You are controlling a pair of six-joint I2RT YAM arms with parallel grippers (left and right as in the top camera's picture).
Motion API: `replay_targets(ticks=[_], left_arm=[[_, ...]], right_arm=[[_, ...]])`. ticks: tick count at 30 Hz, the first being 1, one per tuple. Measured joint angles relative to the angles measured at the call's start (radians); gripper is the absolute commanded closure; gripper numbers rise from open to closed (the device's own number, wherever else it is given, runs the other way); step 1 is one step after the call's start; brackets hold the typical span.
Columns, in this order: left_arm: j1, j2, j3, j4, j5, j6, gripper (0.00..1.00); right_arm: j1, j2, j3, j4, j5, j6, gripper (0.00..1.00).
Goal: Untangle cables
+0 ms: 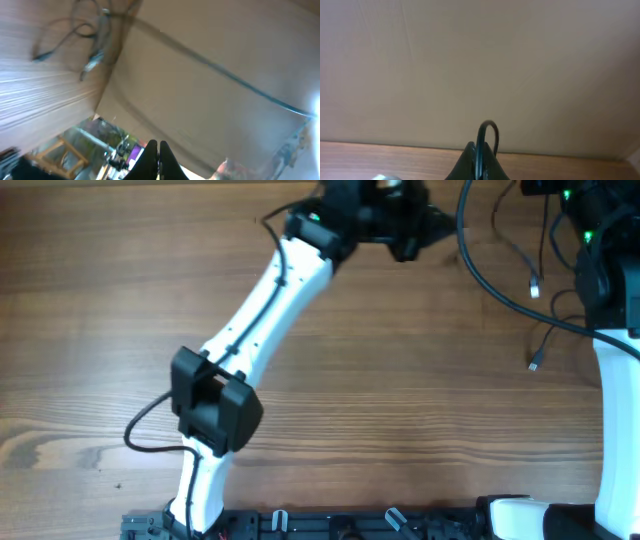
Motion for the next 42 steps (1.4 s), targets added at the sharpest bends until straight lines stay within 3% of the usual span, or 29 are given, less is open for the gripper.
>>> replay_targets(ticks=[6,12,21,24,26,30,36,42], left_arm=[[-0.165,0.0,0.0,0.211,-0.209,-0.204,0.96],[-0.196,0.043,0.003,0.275,-0.322,-0.366,0.96],[-0.221,0.291,0.003,0.359,-0.414,-0.401,0.96],[-0.223,0.306,0.004,0.314,-0.474,-0.294,0.96],[-0.2,0.305,0.009,0.212,-0.501,-0.139,0.96],[-0.094,0.29,0.019,0.03,-0.504,0.047,0.96],[0.13,0.238,0.027,-0.108,-0.483,0.273,0.96],[0.25,0.225,0.029,-0.239,-0.47,0.423,0.96]], right_arm=[[0.0,0.0,0.0,-0.042,-0.007,0.04,0.96],[0.0,-0.027,0.0,-0.068,-0.014,0.044,0.96],[0.0,-0.137,0.0,-0.137,-0.075,0.044,0.96],[0.0,-0.185,-0.001,-0.178,-0.097,0.044,0.96],[0.0,-0.224,-0.003,-0.219,-0.1,0.045,0.96],[0.0,-0.255,-0.013,-0.245,-0.114,0.045,0.96],[0.002,-0.257,-0.032,-0.288,-0.171,0.045,0.96],[0.003,-0.274,-0.035,-0.298,-0.189,0.045,0.96]])
